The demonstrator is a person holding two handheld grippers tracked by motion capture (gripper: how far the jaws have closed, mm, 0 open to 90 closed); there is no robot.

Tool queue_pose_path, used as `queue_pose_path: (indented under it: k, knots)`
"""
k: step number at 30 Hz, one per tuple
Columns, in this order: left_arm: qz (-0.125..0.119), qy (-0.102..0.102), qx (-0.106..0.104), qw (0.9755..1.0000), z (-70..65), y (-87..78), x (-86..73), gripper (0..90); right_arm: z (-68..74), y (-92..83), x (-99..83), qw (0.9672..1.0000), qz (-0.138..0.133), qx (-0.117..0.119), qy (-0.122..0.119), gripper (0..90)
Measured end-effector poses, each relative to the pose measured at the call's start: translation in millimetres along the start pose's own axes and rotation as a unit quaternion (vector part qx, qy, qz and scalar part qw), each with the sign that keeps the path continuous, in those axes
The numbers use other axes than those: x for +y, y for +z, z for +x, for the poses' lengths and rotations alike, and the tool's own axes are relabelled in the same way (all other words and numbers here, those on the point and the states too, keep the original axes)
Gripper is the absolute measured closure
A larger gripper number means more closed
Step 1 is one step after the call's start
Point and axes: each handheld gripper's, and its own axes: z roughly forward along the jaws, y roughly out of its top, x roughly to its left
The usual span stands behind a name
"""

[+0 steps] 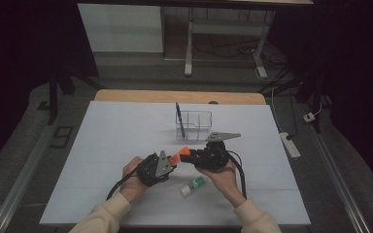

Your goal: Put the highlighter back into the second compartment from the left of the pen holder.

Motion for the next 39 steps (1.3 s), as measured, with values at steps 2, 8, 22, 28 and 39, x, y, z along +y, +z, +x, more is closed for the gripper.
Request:
queue_pose_path:
  k: [2, 8, 22, 28, 39]
  knots:
    - [-0.001, -0.001, 0.0, 1.0, -0.2, 0.9, -0.3, 63.4, 0.4, 0.2, -0.1, 1.0, -0.001, 0.002, 0.0, 66.3]
    - [0.004, 0.006, 0.013, 0.9999, -3.6, 2.6, 0.9, 63.3, 2.1, 1.2, -0.5, 1.0, -0.005, -0.003, -0.008, 65.1]
    - [0.003, 0.011, 0.022, 0.9997, -6.6, 3.7, 2.3, 62.9, -3.6, 1.9, -3.4, 0.9994, -0.02, 0.007, 0.027, 67.9]
    - [0.003, 0.016, 0.011, 0.9998, -8.1, 4.9, 2.8, 60.1, -3.5, 1.0, -4.1, 0.9995, -0.026, -0.001, 0.019, 69.5]
    - [-0.01, -0.019, -0.012, 0.9997, -0.9, 1.0, 0.8, 45.8, -8.5, -5.8, -4.2, 0.9986, -0.044, -0.02, 0.018, 70.6]
